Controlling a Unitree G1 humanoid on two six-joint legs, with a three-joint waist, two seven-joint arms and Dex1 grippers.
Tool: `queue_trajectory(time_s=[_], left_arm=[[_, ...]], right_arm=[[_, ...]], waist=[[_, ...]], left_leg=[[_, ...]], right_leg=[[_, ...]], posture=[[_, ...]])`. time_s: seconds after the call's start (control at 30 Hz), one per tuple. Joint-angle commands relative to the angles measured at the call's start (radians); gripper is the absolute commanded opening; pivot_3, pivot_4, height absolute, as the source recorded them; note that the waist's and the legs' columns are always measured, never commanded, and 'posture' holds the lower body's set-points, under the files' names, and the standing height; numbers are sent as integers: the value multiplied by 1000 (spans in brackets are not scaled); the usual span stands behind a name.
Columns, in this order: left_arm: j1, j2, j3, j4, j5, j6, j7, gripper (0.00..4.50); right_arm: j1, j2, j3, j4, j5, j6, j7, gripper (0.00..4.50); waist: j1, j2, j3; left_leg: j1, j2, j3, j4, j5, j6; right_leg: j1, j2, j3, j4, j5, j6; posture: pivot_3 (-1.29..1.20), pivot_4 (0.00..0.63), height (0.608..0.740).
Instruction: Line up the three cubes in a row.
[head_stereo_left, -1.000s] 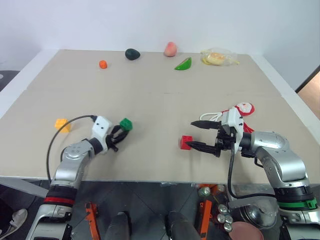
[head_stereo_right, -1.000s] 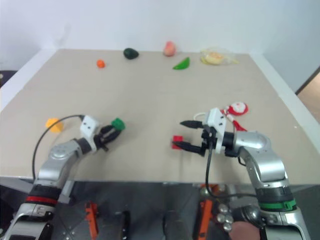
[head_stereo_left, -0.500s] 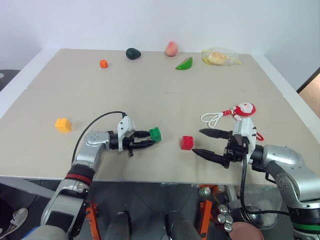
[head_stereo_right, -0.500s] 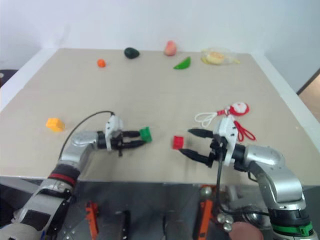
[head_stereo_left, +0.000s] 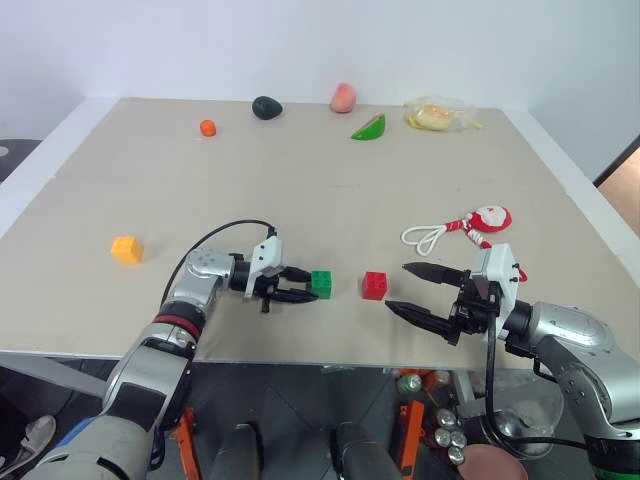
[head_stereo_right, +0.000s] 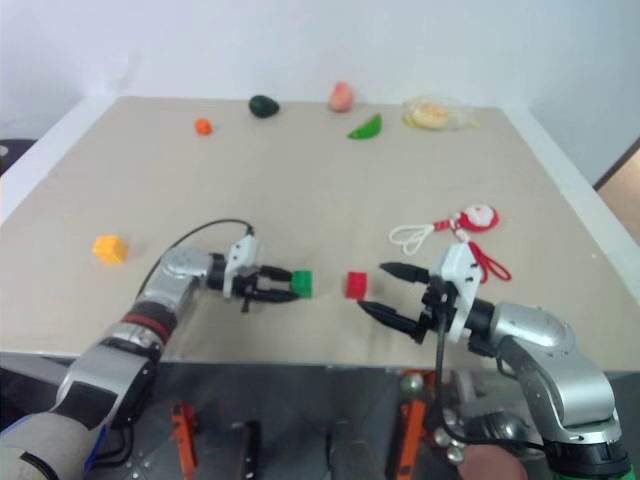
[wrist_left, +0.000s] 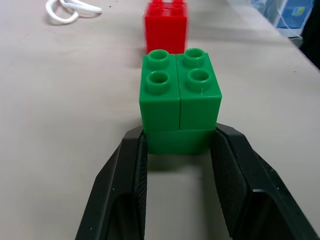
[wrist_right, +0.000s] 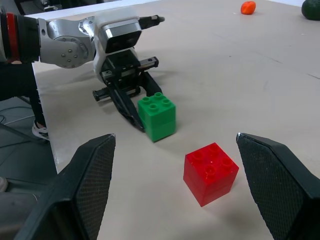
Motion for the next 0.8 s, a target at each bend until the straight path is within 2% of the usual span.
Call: queue_trajectory(time_s=[0.03, 0.37, 0.43, 0.6, 0.63, 0.8], left_arm=[[-32, -3, 10, 27, 18, -42, -11, 1369], [-51, -10, 10, 79, 61, -97, 24, 1369], [-53, -9, 8, 90, 77, -103, 53, 2303], [-59, -11, 11, 105, 108, -142, 138, 4004], [-58, -11, 14, 105, 108, -145, 142, 4233], [-48, 6, 36, 96, 99, -152, 165, 4233]], right_arm=[[-9, -14, -32, -38, 20, -4, -4, 3976], [-27, -17, -23, -22, 17, -7, -4, 3976], [-31, -16, -21, -19, 16, -7, -3, 3976], [-42, -14, -18, -12, 17, -7, -2, 3976], [-46, -14, -16, -11, 16, -6, -1, 3976], [-67, -13, -9, 6, 15, -7, 6, 3976]], waist=[[0, 0, 0], [0, 0, 0], [0, 0, 0], [0, 0, 0], [0, 0, 0], [0, 0, 0]], left_leg=[[0, 0, 0, 0, 0, 0], [0, 0, -1, 0, 0, 1], [1, 0, -1, 0, 0, 1], [1, 0, -1, 1, 0, 1], [1, 0, -1, 1, 0, 1], [1, 0, -1, 1, 1, 2]], right_leg=[[0, 0, 0, 0, 0, 1], [0, 0, -1, 0, 0, -1], [1, 0, -1, 0, 0, -1], [1, 0, -1, 0, 2, -1], [1, 0, -1, 0, 2, -1], [2, 0, -1, 0, 2, -1]], posture=[[0, 150, 740], [0, 150, 740], [0, 150, 740], [0, 150, 740], [0, 150, 740], [0, 150, 740]])
